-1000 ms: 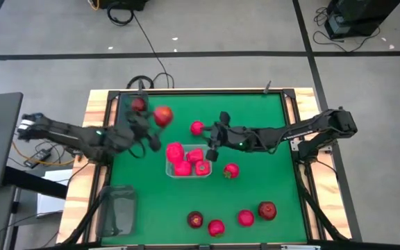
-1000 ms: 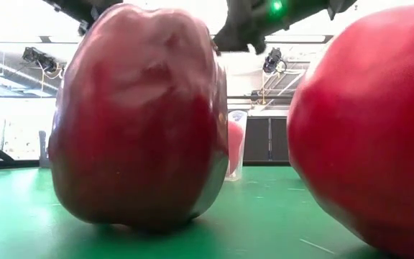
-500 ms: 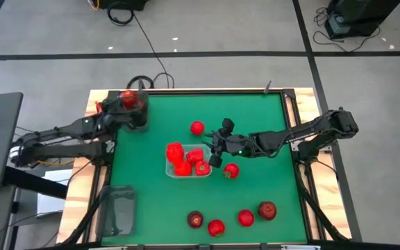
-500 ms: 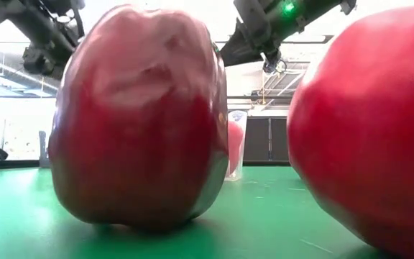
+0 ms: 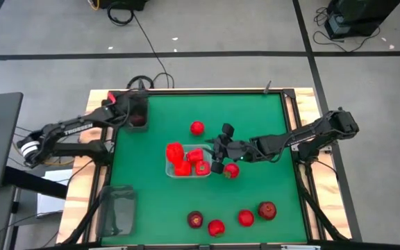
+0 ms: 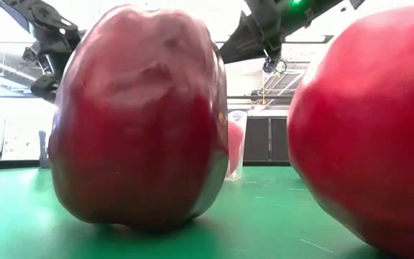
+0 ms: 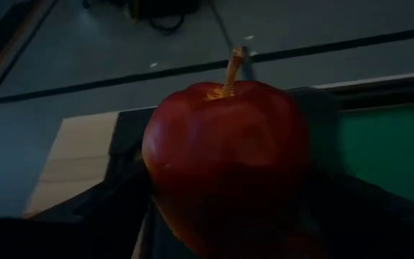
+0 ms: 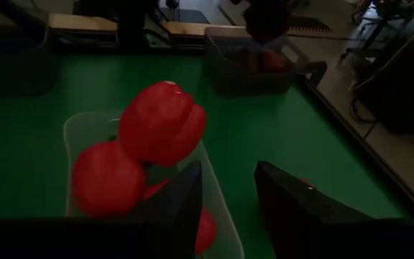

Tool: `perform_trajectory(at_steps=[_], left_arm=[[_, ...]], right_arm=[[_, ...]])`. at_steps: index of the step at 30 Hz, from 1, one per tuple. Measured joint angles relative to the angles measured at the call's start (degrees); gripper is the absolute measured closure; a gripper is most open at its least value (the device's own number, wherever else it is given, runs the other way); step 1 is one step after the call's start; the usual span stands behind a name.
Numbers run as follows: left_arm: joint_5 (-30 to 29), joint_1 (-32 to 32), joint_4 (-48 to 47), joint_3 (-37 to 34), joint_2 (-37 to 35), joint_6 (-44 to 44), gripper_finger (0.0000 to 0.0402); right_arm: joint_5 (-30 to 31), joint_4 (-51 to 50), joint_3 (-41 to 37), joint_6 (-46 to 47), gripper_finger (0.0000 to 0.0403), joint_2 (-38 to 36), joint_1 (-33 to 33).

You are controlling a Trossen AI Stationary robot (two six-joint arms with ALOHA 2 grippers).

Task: Sort produce into baskets
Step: Put the red apple into the top black bin

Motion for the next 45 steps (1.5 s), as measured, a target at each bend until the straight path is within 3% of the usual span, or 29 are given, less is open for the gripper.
perform_trajectory(at_steps=[9,15,19,23,28,31,38,45], left_arm=[[4.7,5.4,0.9,0.0,2.2,3.6,0.0021],[6.9,5.5,1.4,0.6,2.2,6.4,0.001],[11.1,2.9,1.9,2.1,1.3,10.6,0.001],[11.7,-4.4,4.4,2.5,-2.3,12.6,0.001],[11.9,-19.6,7.6,2.5,-6.9,12.6,0.001],[12.0,-30.4,12.6,2.5,-7.1,13.9,0.001],[12.4,-51.7,33.3,2.5,-0.1,23.1,0.001],[12.5,-61.3,45.6,2.5,10.4,26.8,0.0009]], right_arm=[[0.0,-0.7,0.0,0.0,0.0258,0.0,0.9],[0.0,-1.9,0.0,0.8,0.0258,-0.2,1.1],[1.6,-9.7,0.0,6.0,0.0259,-2.8,2.6],[3.1,-23.4,0.0,17.0,0.0259,-7.8,5.2],[-8.1,-39.8,0.0,33.4,0.0259,-13.5,9.9],[-10.3,-43.3,0.0,37.5,0.026,-14.7,13.8],[-16.9,-46.8,0.0,52.8,0.026,-14.6,20.5],[-20.4,-46.9,0.0,71.6,0.026,-14.5,28.6]])
